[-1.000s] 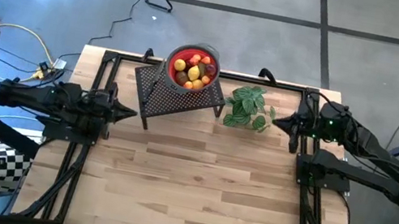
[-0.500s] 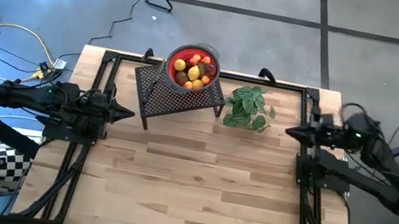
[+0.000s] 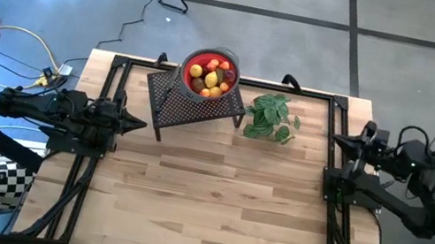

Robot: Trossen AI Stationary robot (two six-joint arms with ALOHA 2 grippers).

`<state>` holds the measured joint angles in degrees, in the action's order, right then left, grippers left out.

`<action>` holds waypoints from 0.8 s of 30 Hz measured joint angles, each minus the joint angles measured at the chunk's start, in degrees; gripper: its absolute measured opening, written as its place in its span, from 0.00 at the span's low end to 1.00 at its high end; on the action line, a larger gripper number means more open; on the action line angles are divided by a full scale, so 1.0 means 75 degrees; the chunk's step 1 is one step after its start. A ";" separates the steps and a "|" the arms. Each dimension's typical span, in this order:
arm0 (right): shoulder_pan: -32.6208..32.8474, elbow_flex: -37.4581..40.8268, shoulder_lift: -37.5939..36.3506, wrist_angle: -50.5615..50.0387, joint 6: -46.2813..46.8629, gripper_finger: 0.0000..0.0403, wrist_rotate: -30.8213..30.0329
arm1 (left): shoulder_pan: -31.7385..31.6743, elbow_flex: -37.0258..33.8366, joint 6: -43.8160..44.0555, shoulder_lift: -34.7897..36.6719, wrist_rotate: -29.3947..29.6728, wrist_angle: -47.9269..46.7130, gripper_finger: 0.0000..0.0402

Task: Pick & Place Fruit
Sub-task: Return to Home Position

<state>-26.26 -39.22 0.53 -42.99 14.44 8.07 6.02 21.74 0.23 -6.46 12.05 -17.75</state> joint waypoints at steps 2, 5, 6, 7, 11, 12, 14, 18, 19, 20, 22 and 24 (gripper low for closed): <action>-0.0001 -0.0028 -0.0002 0.0173 -0.0193 0.01 -0.0242 | 0.0000 0.0000 0.0001 0.0003 0.0000 -0.0012 0.01; -0.0001 -0.0022 0.0031 0.0149 -0.0479 0.01 -0.0663 | 0.0000 0.0000 0.0002 0.0003 0.0041 -0.0046 0.01; 0.0002 -0.0018 0.0033 0.0144 -0.0555 0.01 -0.0722 | 0.0000 0.0000 0.0001 0.0003 0.0044 -0.0060 0.01; 0.0000 -0.0018 0.0033 0.0155 -0.0612 0.01 -0.0740 | 0.0000 0.0000 0.0003 0.0003 0.0044 -0.0068 0.01; 0.0002 -0.0018 0.0030 0.0252 -0.0729 0.01 -0.0660 | 0.0000 0.0000 0.0003 0.0003 0.0058 -0.0091 0.01; 0.0001 -0.0018 0.0030 0.0284 -0.0736 0.01 -0.0651 | 0.0000 0.0001 0.0002 0.0003 0.0066 -0.0120 0.01; 0.0001 0.0013 0.0029 0.0406 -0.0784 0.01 -0.0631 | 0.0000 0.0001 0.0003 0.0001 0.0067 -0.0133 0.01; 0.0002 0.0683 0.0030 0.1584 -0.0982 0.01 -0.0329 | 0.0000 0.0001 0.0003 0.0003 0.0070 -0.0133 0.01; 0.0002 0.0935 0.0030 0.1963 -0.1025 0.01 -0.0124 | 0.0000 0.0000 0.0003 0.0000 0.0070 -0.0133 0.01; 0.0001 0.1180 0.0012 0.2304 -0.1075 0.01 0.0082 | 0.0000 0.0002 0.0003 0.0001 0.0073 -0.0133 0.01; 0.0001 0.1661 -0.0005 0.2869 -0.1069 0.01 0.0431 | 0.0000 0.0003 0.0003 0.0003 0.0073 -0.0133 0.01; 0.0001 0.2098 -0.0005 0.3196 -0.0909 0.01 0.0689 | 0.0000 0.0003 0.0003 0.0000 0.0073 -0.0133 0.01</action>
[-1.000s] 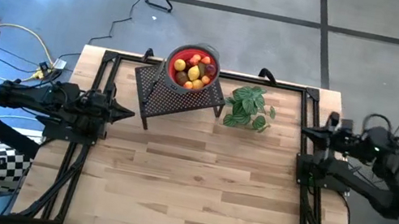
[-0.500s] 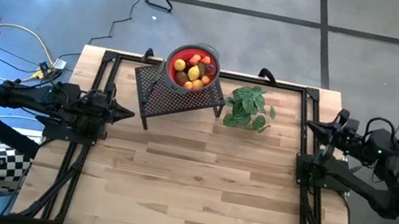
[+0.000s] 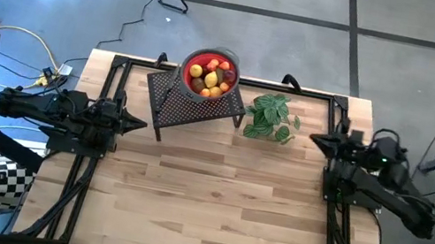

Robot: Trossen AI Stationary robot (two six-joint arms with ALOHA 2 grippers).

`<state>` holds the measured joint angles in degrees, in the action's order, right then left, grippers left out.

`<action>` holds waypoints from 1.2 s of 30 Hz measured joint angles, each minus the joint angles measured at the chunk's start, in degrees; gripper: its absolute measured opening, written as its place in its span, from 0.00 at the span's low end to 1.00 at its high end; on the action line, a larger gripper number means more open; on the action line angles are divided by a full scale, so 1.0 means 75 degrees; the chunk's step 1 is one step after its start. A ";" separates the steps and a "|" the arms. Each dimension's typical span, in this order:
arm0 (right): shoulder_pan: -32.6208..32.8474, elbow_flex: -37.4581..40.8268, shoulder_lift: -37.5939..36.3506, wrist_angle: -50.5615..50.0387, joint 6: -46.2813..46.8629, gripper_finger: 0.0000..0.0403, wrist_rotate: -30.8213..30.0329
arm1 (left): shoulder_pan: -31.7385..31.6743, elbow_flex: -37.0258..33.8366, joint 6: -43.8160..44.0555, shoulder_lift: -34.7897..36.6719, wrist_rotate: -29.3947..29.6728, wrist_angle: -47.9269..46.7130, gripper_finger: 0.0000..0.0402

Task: Pick & Place Fruit
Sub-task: Return to Home Position

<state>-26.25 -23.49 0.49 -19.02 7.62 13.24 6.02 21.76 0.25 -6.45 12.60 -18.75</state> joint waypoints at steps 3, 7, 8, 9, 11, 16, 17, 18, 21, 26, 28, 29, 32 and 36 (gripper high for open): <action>-0.0002 0.0603 -0.0003 0.0413 0.0227 0.01 0.0095 | 0.0000 0.0000 0.0000 0.0002 0.0000 -0.0012 0.01; -0.0002 0.1462 -0.0009 0.1360 0.0355 0.01 -0.0323 | 0.0000 0.0000 0.0005 0.0001 0.0003 -0.0049 0.01; -0.0002 0.1645 -0.0009 0.1628 0.0361 0.01 -0.0325 | 0.0000 0.0000 0.0013 0.0002 0.0003 -0.0049 0.01; -0.0002 0.1798 -0.0009 0.1853 0.0359 0.01 -0.0317 | 0.0000 0.0000 0.0032 -0.0001 0.0003 -0.0049 0.01; -0.0001 0.2037 -0.0009 0.2154 0.0359 0.01 -0.0410 | 0.0000 0.0000 0.0029 -0.0001 0.0003 -0.0050 0.01; 0.0001 0.2349 -0.0012 0.2323 0.0380 0.01 -0.0577 | 0.0000 0.0003 0.0032 0.0001 0.0008 -0.0162 0.01; -0.0002 0.2410 -0.0012 0.2324 0.0356 0.01 -0.0569 | 0.0000 0.0003 0.0032 0.0001 0.0006 -0.0163 0.01; 0.0000 0.2464 -0.0012 0.2313 0.0348 0.01 -0.0555 | 0.0000 0.0003 0.0032 -0.0001 0.0009 -0.0163 0.01; 0.0001 0.2610 -0.0012 0.2332 0.0344 0.01 -0.0549 | 0.0000 0.0003 0.0035 0.0002 0.0009 -0.0163 0.01; -0.0001 0.2847 -0.0012 0.2332 0.0283 0.01 -0.0557 | 0.0000 0.0003 0.0065 -0.0001 0.0026 -0.0160 0.01; -0.0002 0.2881 0.0020 0.2406 0.0273 0.01 -0.0575 | 0.0000 0.0003 0.0070 -0.0001 0.0026 -0.0160 0.01; 0.0001 0.2882 0.0044 0.2411 0.0235 0.01 -0.0569 | 0.0000 0.0003 0.0070 0.0002 0.0026 -0.0160 0.01; 0.0001 0.2882 0.0055 0.2404 0.0207 0.01 -0.0580 | 0.0000 0.0003 0.0068 -0.0001 0.0026 -0.0160 0.01; 0.0001 0.2882 0.0055 0.2383 0.0207 0.01 -0.0581 | 0.0000 0.0003 0.0067 -0.0001 0.0026 -0.0224 0.01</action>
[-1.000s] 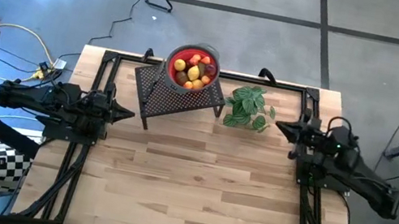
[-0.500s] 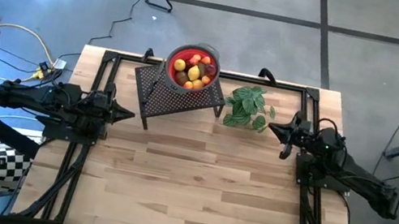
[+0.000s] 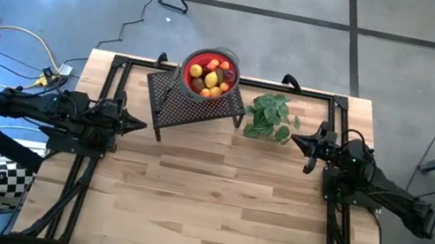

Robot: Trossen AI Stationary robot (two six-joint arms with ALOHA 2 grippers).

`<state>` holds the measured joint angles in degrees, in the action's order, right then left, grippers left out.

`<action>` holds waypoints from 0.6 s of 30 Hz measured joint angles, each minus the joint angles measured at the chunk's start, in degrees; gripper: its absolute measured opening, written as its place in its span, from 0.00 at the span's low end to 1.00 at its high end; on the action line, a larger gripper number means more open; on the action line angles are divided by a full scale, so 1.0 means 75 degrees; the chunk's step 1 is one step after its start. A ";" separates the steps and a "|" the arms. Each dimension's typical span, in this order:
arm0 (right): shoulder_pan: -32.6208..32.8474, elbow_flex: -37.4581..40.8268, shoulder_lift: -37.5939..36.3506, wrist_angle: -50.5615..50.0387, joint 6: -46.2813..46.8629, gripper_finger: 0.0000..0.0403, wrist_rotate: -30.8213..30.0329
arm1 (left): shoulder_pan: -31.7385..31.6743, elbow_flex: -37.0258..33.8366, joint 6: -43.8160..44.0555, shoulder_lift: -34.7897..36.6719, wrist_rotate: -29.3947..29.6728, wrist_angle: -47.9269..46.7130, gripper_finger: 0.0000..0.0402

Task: Pick & Place Fruit
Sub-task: Return to Home Position

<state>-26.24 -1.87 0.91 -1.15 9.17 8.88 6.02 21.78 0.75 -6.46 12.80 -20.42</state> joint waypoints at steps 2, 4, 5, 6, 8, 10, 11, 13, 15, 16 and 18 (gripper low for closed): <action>-0.0001 0.0001 0.0001 -0.0012 0.0000 0.01 0.0000 | 0.0000 -0.0047 0.0000 0.0002 -0.0003 0.0076 0.01; 0.0000 0.0003 0.0002 -0.0025 0.0000 0.01 0.0000 | 0.0000 -0.0227 0.0050 0.0006 -0.0011 0.0206 0.01; 0.0000 0.0003 0.0003 -0.0031 0.0000 0.01 0.0000 | 0.0000 -0.0354 0.0136 0.0026 -0.0033 0.0279 0.01; 0.0000 0.0003 0.0003 -0.0033 0.0002 0.01 0.0000 | 0.0000 -0.0527 0.0195 0.0071 -0.0059 0.0406 0.01; -0.0003 0.0003 0.0004 -0.0036 0.0001 0.01 0.0000 | 0.0000 -0.0917 0.0273 0.0182 -0.0071 0.0783 0.01; 0.0000 0.0006 0.0006 -0.0038 0.0003 0.01 0.0000 | 0.0000 -0.1368 0.0282 0.0334 -0.0021 0.1200 0.01; -0.0001 0.0007 0.0014 -0.0038 0.0003 0.01 0.0000 | 0.0000 -0.1592 0.0282 0.0446 0.0014 0.1347 0.01; 0.0000 0.0009 0.0020 -0.0043 0.0020 0.01 0.0000 | 0.0000 -0.1941 0.0274 0.0717 0.0061 0.1608 0.01; 0.0000 0.0009 0.0020 -0.0049 0.0076 0.01 0.0000 | -0.0001 -0.2268 0.0296 0.0842 0.0077 0.1985 0.01; -0.0001 0.0009 0.0021 -0.0053 0.0121 0.01 0.0000 | -0.0003 -0.2369 0.0327 0.0821 0.0075 0.2195 0.01; -0.0002 0.0009 0.0023 -0.0058 0.0212 0.01 -0.0004 | -0.0003 -0.2464 0.0329 0.0805 -0.0031 0.2404 0.01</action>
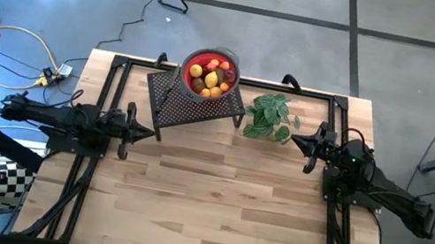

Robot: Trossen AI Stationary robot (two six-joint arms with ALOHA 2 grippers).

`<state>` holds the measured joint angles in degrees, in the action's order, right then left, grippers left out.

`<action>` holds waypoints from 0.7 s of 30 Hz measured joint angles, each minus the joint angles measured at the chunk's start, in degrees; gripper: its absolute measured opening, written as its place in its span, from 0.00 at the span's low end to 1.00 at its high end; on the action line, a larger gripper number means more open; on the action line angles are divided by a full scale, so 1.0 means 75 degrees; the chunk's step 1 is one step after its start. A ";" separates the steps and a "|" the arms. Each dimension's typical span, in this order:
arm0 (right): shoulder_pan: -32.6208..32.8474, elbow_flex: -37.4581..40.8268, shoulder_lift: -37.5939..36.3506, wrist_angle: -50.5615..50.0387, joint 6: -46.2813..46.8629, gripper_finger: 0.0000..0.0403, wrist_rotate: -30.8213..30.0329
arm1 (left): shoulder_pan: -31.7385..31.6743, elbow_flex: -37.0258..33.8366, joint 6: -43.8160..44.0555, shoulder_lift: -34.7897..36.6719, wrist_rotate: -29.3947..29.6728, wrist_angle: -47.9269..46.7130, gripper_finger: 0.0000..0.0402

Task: Pick & Place Fruit
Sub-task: Return to Home Position

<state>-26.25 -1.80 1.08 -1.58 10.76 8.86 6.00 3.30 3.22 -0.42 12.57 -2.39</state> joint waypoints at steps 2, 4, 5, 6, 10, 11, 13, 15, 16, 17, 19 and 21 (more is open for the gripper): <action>0.0002 0.0000 0.0000 -0.0003 0.0103 0.01 0.0001 | 0.0000 -0.0010 -0.0015 0.0019 0.0002 0.0038 0.01; 0.0001 0.0003 0.0000 -0.0003 0.0155 0.01 0.0000 | 0.0000 -0.0010 -0.0051 0.0009 0.0008 0.0029 0.01; 0.0002 0.0003 0.0000 -0.0003 0.0156 0.01 0.0001 | 0.0000 -0.0010 -0.0063 0.0004 -0.0001 0.0023 0.01; 0.0001 0.0003 0.0000 -0.0005 0.0162 0.01 0.0001 | 0.0000 -0.0010 -0.0064 0.0007 0.0004 0.0018 0.01; 0.0002 0.0006 0.0000 -0.0006 0.0164 0.01 0.0004 | 0.0001 -0.0010 0.0091 -0.0044 0.0191 -0.0115 0.01; 0.0002 0.0008 0.0000 0.0001 0.0164 0.01 0.0004 | 0.0002 -0.0010 0.0099 -0.0084 0.0256 -0.0134 0.01; 0.0002 0.0015 0.0000 0.0047 0.0145 0.01 0.0004 | 0.0001 -0.0010 0.0050 -0.0089 0.0426 -0.0152 0.01; -0.0001 0.0017 0.0000 0.0081 0.0145 0.01 0.0002 | 0.0000 -0.0010 -0.0111 -0.0088 0.0462 -0.0166 0.01; 0.0002 0.0019 0.0000 0.0101 0.0144 0.01 0.0004 | 0.0000 -0.0010 -0.0203 -0.0109 0.0448 -0.0172 0.01; 0.0000 0.0020 0.0000 0.0114 0.0141 0.01 0.0004 | 0.0003 -0.0010 -0.0220 -0.0136 0.0428 -0.0182 0.01; -0.0001 0.0020 0.0000 0.0120 0.0141 0.01 0.0004 | 0.0003 -0.0010 -0.0193 -0.0164 0.0301 -0.0188 0.01; 0.0002 0.0020 0.0000 0.0125 0.0141 0.01 0.0004 | 0.0003 -0.0013 -0.0195 -0.0164 0.0235 -0.0139 0.01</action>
<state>-26.24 -1.65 1.08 -0.64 11.81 8.88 6.02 3.20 1.76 -1.65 14.33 -3.44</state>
